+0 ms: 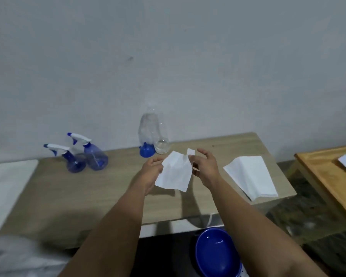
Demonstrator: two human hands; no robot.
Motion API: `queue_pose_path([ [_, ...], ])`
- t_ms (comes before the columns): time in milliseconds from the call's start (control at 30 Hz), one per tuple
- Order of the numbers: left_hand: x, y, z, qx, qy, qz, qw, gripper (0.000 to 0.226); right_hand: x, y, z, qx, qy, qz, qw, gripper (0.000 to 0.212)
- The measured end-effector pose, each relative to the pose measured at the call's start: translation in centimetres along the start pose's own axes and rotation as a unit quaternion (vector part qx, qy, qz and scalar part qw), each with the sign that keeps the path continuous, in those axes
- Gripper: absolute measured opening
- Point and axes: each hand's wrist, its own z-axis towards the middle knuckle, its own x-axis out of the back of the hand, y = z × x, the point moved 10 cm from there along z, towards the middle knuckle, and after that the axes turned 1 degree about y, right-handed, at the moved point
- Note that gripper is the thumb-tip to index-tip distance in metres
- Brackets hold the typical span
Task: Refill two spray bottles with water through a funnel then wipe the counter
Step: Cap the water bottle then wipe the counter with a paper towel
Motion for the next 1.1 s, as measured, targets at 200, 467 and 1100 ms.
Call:
queue_pose_path([
  [200, 10.3, -2.5, -1.0, 0.045, -0.009, -0.151, 0.987, 0.045, -15.7, 2.8, -3.3, -0.011, -0.128, -0.043, 0.991, 0.025],
  [467, 24.5, -2.6, -1.5, 0.037, -0.036, -0.180, 0.982, 0.043, -30.3, 4.9, -7.1, 0.135, -0.086, -0.223, 0.962, 0.022],
  [1100, 41.1, -8.0, -0.4, 0.105, 0.033, -0.167, 0.980, 0.041, -43.1, 13.3, -9.0, 0.117, -0.072, -0.301, 0.944, 0.030],
])
